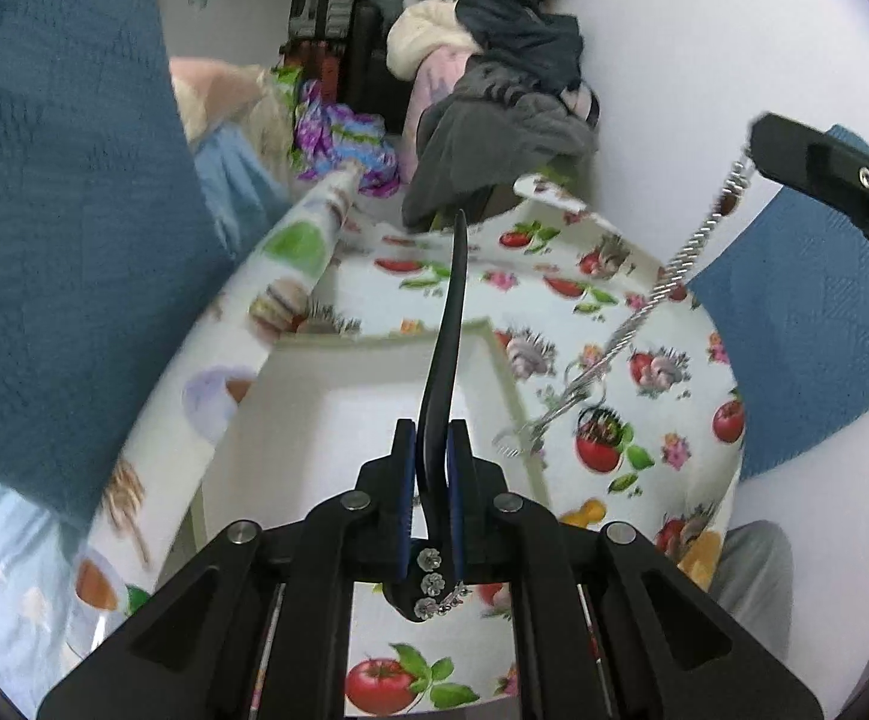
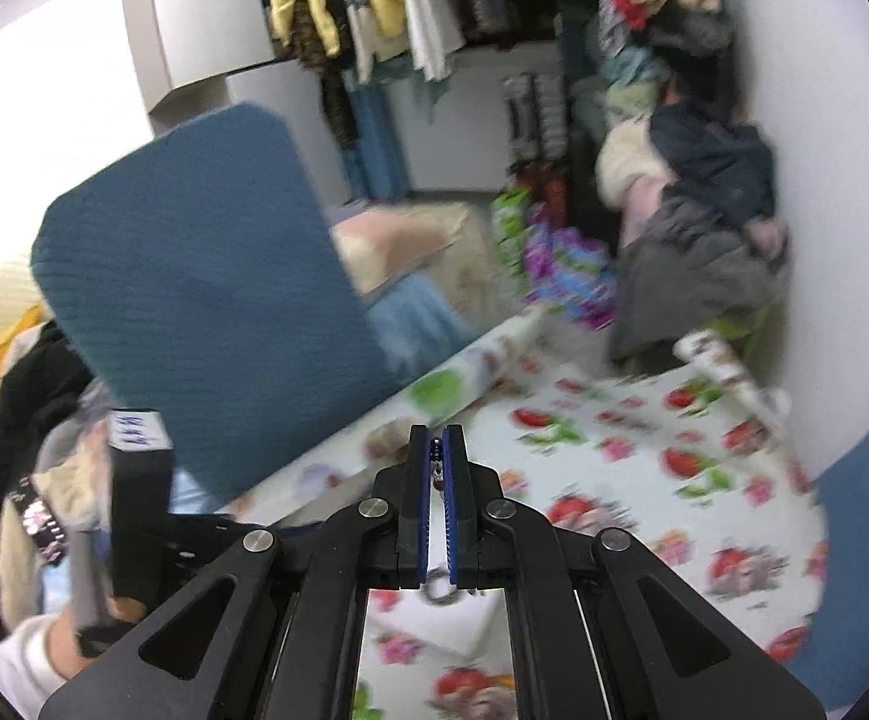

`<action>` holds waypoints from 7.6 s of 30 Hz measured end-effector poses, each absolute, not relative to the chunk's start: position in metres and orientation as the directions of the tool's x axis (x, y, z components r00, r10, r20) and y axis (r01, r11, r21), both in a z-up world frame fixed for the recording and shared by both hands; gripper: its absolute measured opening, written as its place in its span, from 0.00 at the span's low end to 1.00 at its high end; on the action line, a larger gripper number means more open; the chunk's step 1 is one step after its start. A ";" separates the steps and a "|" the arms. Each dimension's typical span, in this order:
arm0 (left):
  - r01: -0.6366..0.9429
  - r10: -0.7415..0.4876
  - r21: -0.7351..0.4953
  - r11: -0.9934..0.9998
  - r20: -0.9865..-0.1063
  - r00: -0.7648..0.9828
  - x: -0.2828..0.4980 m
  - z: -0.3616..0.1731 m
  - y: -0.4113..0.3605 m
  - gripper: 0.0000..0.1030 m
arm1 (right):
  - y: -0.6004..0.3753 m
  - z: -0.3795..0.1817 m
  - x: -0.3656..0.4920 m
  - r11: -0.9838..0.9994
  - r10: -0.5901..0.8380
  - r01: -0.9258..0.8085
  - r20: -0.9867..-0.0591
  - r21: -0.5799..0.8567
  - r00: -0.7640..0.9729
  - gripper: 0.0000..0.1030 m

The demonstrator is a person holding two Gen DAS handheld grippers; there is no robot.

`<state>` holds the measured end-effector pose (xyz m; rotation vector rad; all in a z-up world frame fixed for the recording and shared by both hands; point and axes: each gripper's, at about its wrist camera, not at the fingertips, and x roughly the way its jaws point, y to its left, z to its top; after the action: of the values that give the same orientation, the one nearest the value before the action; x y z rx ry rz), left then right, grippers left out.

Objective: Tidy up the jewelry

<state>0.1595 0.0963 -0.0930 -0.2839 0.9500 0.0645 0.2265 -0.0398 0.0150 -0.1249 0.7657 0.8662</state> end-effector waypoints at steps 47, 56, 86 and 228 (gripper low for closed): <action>-0.130 -0.126 -0.251 0.959 -0.792 0.597 0.176 -0.125 0.049 0.49 | -0.085 -0.094 0.255 0.705 0.574 -0.676 -0.733 0.214 0.366 0.10; -0.013 -0.239 -0.305 0.952 -0.772 0.589 0.185 -0.151 -0.007 0.48 | -0.142 -0.109 0.275 0.757 0.553 -0.614 -0.719 0.223 0.421 0.10; 0.240 -0.098 -0.022 0.970 -0.946 0.310 0.248 -0.268 -0.110 0.36 | -0.220 -0.291 0.347 0.851 0.431 -0.439 -0.861 0.288 0.271 0.19; -0.079 -0.233 -0.329 0.941 -0.802 0.550 0.259 -0.170 -0.056 0.45 | -0.222 -0.167 0.312 0.868 0.411 -0.472 -0.756 0.154 0.510 0.21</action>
<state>0.2594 -0.0560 -0.1703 -0.3473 0.9893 -0.0933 0.3118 -0.2223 -0.1672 -0.0746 0.8889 0.5323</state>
